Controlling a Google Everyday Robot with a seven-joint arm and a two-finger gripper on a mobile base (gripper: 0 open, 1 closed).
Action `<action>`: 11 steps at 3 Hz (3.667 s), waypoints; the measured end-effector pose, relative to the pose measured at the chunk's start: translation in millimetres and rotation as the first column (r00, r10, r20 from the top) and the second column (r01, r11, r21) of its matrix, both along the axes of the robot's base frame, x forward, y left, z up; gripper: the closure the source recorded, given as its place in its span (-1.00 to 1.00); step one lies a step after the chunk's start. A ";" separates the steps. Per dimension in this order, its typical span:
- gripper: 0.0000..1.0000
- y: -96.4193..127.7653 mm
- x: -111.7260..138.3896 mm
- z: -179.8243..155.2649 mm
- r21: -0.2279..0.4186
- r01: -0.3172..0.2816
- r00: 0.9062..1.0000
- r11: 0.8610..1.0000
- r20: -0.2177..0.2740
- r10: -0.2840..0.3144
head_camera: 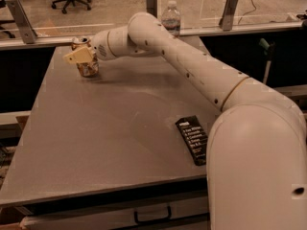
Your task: Knock orange can over
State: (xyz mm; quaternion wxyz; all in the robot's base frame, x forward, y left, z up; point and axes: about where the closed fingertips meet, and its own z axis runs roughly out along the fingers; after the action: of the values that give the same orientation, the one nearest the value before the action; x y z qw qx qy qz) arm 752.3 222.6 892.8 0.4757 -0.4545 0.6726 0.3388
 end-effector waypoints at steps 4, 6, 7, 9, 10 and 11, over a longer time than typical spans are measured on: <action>1.00 -88.3 -87.1 51.8 -0.255 -0.151 0.985 0.955 0.037 0.166; 0.63 -123.4 -139.4 -18.1 -0.547 -0.334 0.942 0.768 -0.212 0.258; 0.20 -122.4 -149.2 -28.8 -0.583 -0.384 0.923 0.716 -0.257 0.285; -0.74 -116.6 -155.8 -38.7 -0.610 -0.432 0.902 0.664 -0.290 0.320; -1.00 -112.6 -160.0 -46.5 -0.622 -0.464 0.886 0.631 -0.311 0.345; -1.00 -112.4 -160.4 -47.2 -0.623 -0.466 0.884 0.629 -0.312 0.347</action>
Offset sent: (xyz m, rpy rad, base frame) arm -0.0683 -0.0851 0.0911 0.0356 -0.1410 0.0992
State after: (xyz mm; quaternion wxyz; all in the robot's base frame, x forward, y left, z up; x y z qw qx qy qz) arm 592.0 110.2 845.7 0.1293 -0.7074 0.6647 0.2023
